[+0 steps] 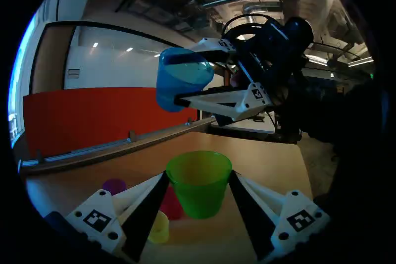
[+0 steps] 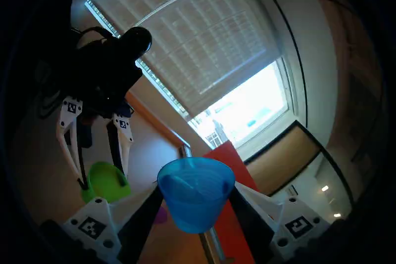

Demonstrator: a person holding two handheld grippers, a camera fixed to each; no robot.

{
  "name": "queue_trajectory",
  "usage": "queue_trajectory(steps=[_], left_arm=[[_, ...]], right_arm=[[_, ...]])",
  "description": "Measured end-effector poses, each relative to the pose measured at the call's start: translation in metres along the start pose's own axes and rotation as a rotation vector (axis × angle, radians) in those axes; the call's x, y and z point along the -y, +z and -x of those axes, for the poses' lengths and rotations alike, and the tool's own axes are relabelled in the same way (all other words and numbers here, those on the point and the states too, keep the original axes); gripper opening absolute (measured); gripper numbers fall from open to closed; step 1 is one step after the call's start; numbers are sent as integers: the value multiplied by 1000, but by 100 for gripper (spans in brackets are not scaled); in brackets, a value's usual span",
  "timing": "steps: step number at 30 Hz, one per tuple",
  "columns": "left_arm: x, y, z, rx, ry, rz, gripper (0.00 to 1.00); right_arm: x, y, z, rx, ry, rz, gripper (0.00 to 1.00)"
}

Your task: Pour water

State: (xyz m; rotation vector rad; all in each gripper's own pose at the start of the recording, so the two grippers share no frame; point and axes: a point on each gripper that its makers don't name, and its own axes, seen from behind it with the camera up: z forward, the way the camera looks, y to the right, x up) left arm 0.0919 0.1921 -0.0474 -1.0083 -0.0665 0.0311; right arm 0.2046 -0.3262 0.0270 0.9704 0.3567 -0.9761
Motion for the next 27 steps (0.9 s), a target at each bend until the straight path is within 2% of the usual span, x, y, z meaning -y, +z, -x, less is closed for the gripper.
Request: queue_trajectory(steps=[27], left_arm=[[-1, 3, -1, -1, 4, 3, 87]], right_arm=[[-3, 4, 2, 34, -155, 11, 89]])
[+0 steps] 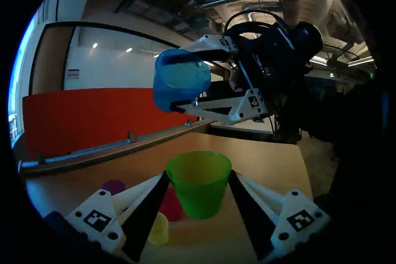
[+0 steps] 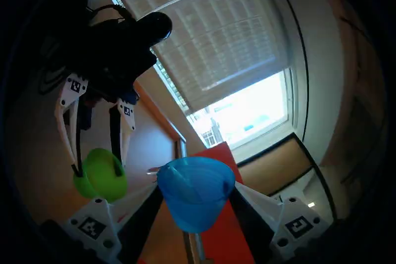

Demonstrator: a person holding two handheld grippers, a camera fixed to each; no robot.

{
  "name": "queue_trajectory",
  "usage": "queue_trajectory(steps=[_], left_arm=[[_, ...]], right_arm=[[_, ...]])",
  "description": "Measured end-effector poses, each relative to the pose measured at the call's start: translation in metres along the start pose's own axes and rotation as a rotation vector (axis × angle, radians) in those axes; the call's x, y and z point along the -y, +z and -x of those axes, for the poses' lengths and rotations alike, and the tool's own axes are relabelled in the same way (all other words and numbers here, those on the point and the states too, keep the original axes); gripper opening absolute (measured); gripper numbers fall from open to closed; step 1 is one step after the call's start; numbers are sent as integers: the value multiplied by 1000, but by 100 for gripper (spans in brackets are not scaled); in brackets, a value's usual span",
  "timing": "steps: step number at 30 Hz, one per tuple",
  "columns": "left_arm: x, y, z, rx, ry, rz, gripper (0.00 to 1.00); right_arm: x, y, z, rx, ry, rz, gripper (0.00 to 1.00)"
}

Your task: Pour water

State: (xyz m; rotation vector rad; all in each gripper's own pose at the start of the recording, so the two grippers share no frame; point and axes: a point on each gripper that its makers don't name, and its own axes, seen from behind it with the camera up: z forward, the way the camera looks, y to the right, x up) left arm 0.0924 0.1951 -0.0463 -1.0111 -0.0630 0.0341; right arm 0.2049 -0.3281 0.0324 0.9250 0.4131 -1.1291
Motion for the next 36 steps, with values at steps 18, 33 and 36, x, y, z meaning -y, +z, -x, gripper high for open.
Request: queue_trajectory(steps=[18, 33, 36], left_arm=[[0, 3, -1, -2, 4, 0, 87], [0, 3, -2, 0, 8, -2, 87], [0, 3, -2, 1, 10, -3, 87]], right_arm=[[-5, 1, 3, 15, -68, 16, 89], [-13, 0, 4, 15, -116, 33, 89], [-15, 0, 5, 16, -124, 37, 89]])
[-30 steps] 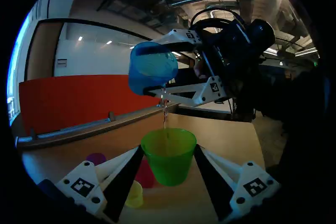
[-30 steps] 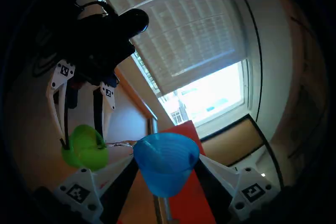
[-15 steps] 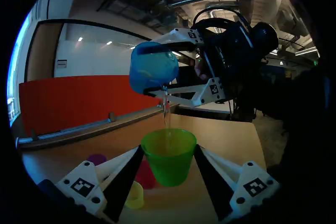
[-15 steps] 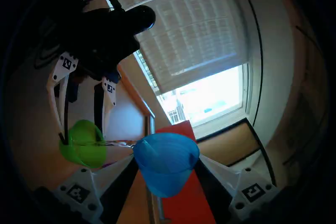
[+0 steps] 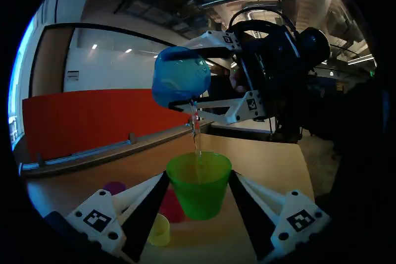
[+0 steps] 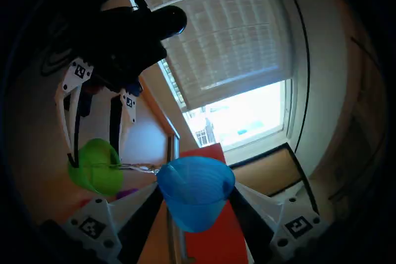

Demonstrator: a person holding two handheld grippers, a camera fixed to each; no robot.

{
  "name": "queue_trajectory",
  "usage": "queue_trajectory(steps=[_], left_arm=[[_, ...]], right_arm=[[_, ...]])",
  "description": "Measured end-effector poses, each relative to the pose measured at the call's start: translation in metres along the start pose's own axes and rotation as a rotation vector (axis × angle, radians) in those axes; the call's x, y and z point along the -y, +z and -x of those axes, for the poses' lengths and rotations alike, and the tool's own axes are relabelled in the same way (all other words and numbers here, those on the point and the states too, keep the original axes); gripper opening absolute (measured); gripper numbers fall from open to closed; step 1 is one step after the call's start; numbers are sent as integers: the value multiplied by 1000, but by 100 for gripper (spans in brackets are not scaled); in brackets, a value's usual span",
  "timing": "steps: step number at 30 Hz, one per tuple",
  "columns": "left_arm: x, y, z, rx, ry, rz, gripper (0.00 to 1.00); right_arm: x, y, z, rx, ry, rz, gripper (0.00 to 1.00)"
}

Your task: Pour water

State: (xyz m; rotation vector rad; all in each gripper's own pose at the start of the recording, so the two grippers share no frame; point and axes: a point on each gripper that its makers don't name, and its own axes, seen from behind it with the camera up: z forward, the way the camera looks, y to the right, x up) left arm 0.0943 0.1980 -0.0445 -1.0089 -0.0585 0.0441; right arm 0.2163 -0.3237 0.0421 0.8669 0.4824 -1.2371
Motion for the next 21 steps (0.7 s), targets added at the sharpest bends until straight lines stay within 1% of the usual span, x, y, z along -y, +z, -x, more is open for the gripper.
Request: queue_trajectory(steps=[21], left_arm=[[-3, 2, -2, -1, 6, 2, 87]], right_arm=[[-5, -3, 0, -1, -51, 19, 89]])
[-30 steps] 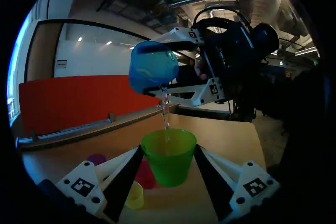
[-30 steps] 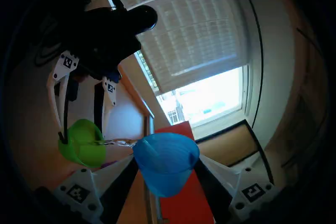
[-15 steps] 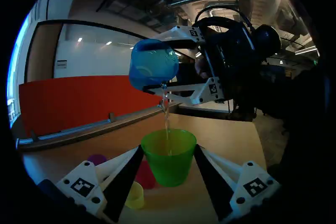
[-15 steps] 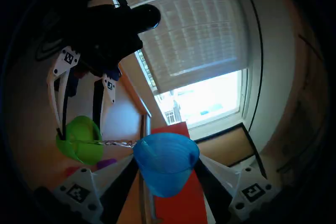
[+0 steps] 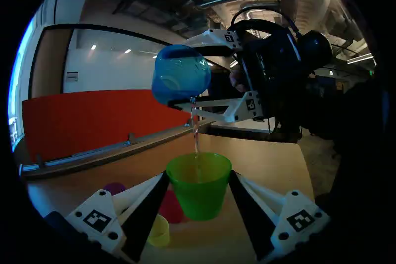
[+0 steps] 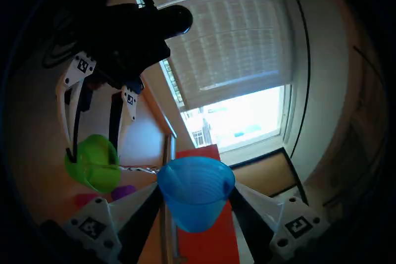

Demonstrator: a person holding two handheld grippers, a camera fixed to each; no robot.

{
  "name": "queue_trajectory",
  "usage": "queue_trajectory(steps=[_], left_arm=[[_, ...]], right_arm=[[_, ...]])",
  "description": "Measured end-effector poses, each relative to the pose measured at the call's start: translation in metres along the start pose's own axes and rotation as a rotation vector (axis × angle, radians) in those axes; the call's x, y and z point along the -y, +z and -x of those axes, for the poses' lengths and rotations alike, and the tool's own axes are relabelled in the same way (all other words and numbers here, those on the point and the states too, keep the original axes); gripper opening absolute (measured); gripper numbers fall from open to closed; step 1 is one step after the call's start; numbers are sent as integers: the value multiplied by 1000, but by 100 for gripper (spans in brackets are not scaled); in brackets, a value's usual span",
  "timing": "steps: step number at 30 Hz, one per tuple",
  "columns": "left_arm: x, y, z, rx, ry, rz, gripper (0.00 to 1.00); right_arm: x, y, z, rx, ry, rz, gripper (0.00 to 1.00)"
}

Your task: Pour water

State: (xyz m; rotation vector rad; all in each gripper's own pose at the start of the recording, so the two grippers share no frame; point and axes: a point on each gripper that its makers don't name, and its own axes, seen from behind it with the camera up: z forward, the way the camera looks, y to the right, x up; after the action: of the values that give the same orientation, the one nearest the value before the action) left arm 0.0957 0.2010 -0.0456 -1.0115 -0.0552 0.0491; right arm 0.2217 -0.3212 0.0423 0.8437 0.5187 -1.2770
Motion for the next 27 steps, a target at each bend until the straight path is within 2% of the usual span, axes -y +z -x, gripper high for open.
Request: queue_trajectory(steps=[27], left_arm=[[2, -2, -1, -2, 5, -4, 87]], right_arm=[[-4, -2, -7, -13, -55, 20, 89]])
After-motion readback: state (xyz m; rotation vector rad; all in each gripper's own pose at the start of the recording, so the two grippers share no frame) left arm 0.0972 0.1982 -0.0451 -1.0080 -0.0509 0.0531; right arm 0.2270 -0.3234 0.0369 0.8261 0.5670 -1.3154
